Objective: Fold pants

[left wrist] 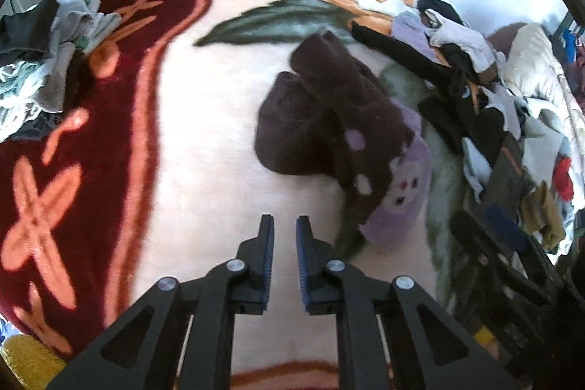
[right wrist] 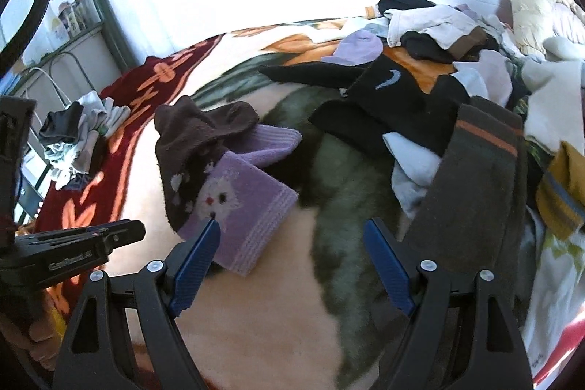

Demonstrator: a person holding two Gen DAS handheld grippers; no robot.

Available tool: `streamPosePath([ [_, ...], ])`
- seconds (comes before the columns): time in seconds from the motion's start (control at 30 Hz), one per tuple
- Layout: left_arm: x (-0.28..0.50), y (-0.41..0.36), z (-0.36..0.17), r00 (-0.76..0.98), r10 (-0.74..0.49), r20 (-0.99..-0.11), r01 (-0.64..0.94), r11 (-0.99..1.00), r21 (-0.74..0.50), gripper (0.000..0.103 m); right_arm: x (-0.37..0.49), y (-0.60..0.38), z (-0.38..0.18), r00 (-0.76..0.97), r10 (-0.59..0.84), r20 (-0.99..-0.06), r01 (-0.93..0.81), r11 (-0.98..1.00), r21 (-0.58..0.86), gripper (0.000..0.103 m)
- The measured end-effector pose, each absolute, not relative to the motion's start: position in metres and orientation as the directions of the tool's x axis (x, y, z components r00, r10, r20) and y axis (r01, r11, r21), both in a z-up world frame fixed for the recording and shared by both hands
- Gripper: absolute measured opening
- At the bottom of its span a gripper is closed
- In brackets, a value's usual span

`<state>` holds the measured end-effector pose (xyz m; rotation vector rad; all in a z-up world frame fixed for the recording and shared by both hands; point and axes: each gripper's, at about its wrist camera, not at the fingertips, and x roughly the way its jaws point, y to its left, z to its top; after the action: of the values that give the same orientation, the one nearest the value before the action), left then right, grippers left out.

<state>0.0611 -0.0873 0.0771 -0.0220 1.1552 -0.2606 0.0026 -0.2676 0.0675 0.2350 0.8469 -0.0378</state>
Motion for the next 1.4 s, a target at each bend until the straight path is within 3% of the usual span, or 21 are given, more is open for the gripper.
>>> streamPosePath([
  [0.2,0.06,-0.111,0.079,0.37,-0.304,-0.878,0.272,0.939,-0.211,0.049,0.008,-0.277,0.061,0.647,0.011,-0.762,0.156,0.977,0.146,0.083],
  [0.37,0.071,-0.129,0.064,0.389,-0.286,-0.876,0.263,0.946,-0.192,0.061,0.006,-0.281,0.053,0.635,0.009,-0.773,0.174,0.972,0.155,0.081],
  [0.47,0.081,-0.13,0.051,0.376,-0.301,-0.876,0.223,0.947,-0.23,0.061,0.004,-0.283,0.049,0.628,0.013,-0.778,0.183,0.969,0.164,0.081],
  [0.53,0.085,-0.129,0.047,0.373,-0.321,-0.87,0.222,0.942,-0.252,0.049,0.003,-0.282,0.05,0.63,0.015,-0.777,0.181,0.969,0.166,0.081],
  [0.57,0.086,-0.131,0.046,0.367,-0.322,-0.873,0.231,0.94,-0.25,0.029,0.003,-0.281,0.051,0.633,0.016,-0.774,0.18,0.969,0.167,0.081],
  [0.6,0.086,-0.132,0.044,0.353,-0.327,-0.877,0.241,0.937,-0.253,0.018,0.002,-0.28,0.052,0.635,0.014,-0.772,0.18,0.97,0.165,0.081],
  [0.83,0.062,-0.128,0.057,0.377,-0.309,-0.873,0.323,0.927,-0.189,0.006,-0.004,-0.266,0.057,0.636,0.02,-0.772,0.156,0.976,0.154,0.081],
  [1.4,0.019,-0.023,0.079,0.436,-0.15,-0.887,0.23,0.972,-0.051,0.006,-0.028,-0.219,0.063,0.612,0.113,-0.783,0.082,0.975,0.205,0.081],
])
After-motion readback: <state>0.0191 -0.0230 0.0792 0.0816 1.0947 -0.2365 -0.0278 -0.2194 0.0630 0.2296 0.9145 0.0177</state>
